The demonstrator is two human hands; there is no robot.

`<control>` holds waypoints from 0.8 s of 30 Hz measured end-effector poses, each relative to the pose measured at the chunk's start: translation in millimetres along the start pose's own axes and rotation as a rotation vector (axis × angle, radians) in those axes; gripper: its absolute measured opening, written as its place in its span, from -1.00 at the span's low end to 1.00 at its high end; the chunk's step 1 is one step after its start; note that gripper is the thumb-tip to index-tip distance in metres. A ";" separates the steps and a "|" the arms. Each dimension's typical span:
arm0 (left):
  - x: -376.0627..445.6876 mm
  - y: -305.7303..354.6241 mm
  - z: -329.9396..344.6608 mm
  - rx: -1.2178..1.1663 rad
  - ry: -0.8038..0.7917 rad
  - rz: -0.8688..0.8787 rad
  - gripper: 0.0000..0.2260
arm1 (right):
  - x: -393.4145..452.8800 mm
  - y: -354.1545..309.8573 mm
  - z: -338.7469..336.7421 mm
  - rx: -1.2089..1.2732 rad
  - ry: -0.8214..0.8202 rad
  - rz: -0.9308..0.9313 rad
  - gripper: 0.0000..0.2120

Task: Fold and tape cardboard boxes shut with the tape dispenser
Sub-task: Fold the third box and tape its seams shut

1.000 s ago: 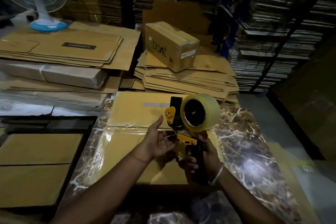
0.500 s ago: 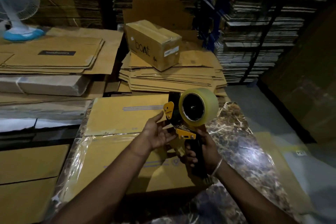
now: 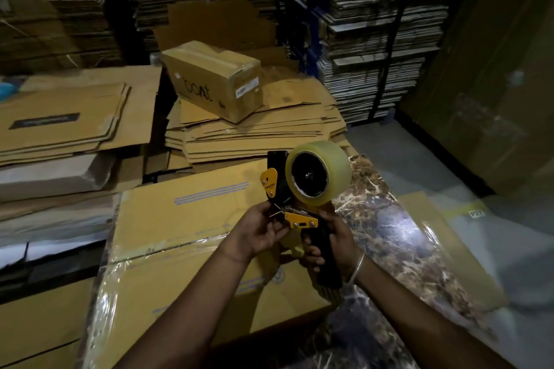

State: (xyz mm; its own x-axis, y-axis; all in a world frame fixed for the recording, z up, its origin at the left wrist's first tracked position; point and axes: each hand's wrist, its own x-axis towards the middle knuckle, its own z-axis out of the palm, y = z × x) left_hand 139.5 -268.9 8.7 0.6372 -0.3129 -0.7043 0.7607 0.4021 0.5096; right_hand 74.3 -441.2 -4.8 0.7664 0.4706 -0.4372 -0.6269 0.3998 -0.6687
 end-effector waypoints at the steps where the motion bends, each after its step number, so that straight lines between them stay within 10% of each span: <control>1: 2.4 -0.2 1.1 0.008 0.003 -0.013 -0.74 | -0.2 0.2 -1.3 0.002 0.014 0.001 -0.39; 24: 16.9 -13.9 24.7 -0.097 -0.111 -0.027 -0.80 | -9.2 -3.4 -7.2 0.032 0.035 -0.036 -0.46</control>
State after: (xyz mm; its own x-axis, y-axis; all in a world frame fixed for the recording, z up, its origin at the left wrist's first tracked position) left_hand 142.7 -301.1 1.9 0.6302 -0.4159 -0.6556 0.7659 0.4716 0.4370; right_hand 70.4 -452.5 -2.8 0.7929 0.4276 -0.4341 -0.6022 0.4412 -0.6653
